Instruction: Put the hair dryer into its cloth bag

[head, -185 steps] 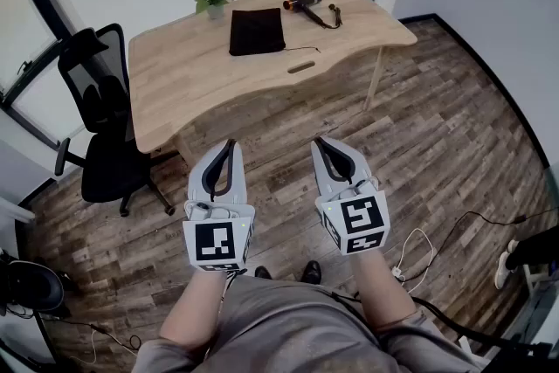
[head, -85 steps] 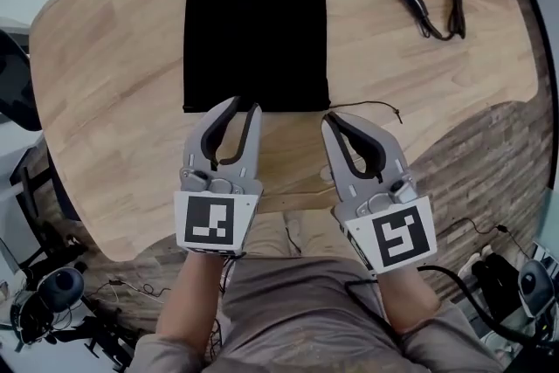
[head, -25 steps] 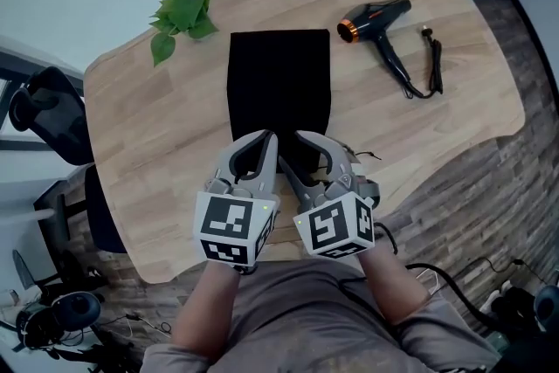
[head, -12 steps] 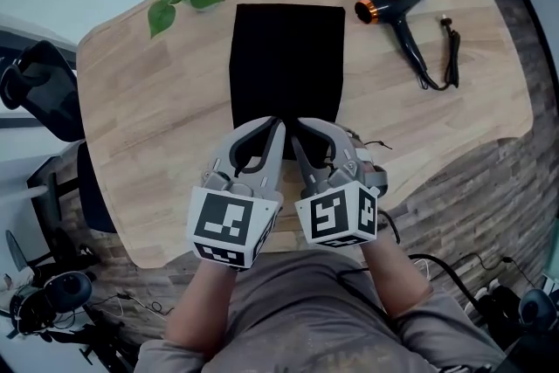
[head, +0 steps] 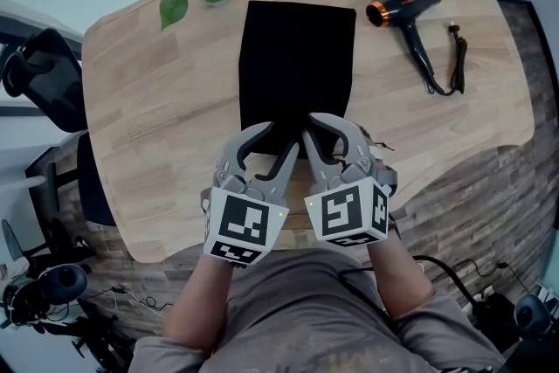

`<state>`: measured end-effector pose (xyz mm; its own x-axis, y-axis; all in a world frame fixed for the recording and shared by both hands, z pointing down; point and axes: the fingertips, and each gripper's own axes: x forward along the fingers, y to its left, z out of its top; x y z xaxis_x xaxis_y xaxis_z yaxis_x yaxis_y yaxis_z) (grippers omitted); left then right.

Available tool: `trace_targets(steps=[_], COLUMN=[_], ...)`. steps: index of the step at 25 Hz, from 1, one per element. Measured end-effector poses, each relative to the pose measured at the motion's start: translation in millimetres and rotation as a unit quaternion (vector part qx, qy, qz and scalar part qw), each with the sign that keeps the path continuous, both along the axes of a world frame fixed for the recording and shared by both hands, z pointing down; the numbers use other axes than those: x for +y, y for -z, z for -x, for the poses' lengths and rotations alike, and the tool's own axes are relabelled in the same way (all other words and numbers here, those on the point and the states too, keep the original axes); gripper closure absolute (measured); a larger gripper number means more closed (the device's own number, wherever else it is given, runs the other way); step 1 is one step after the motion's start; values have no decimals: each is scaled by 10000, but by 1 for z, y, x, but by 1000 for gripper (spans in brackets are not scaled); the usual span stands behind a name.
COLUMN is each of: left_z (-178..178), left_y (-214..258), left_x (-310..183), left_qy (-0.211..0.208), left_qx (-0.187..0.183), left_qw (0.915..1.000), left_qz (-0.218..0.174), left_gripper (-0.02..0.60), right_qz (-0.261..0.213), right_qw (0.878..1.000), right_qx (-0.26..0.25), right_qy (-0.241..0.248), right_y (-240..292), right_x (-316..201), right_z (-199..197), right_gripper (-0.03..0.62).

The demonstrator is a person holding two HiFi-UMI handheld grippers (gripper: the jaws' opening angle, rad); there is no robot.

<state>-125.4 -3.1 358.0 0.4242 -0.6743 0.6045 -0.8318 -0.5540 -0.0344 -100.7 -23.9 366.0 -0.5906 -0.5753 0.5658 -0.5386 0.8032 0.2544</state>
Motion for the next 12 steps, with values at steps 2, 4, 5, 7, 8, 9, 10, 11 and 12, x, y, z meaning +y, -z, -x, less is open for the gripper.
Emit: trace_targets(steps=[2, 4, 5, 7, 8, 9, 10, 11, 12], left_z=[-2, -1, 0, 0, -1, -2, -3, -4, -4], left_y=[-3, -4, -4, -3, -3, -3, -2, -2, -2], left_x=[-3, -9, -11, -15, -16, -16, -16, -16, -16], left_qy=[-70, -62, -53, -85, -130, -179, -218, -245, -262], left_qx=[-177, -273, -314, -391, -428, -465, -498, -520, -524], left_qw=[9998, 9995, 9994, 9990, 9987, 9984, 9982, 9980, 9979], left_qz=[-65, -124, -151, -205, -228, -248, -264, -272, -271], left_gripper=[426, 426, 428, 445, 461, 484, 510, 537, 558], right_qz=[-29, -43, -41, -47, -55, -61, -64, -66, -72], right_qw=[10000, 10000, 10000, 10000, 10000, 10000, 10000, 10000, 10000], right_qx=[48, 56, 49, 41, 37, 28, 14, -1, -14], right_qy=[33, 59, 61, 52, 45, 36, 25, 13, 0], right_y=[1, 2, 3, 4, 3, 4, 4, 5, 7], right_x=[1, 2, 2, 2, 2, 2, 2, 3, 3], right_z=[1, 3, 3, 2, 1, 1, 1, 2, 3], right_gripper=[545, 543, 543, 542, 542, 542, 542, 540, 540])
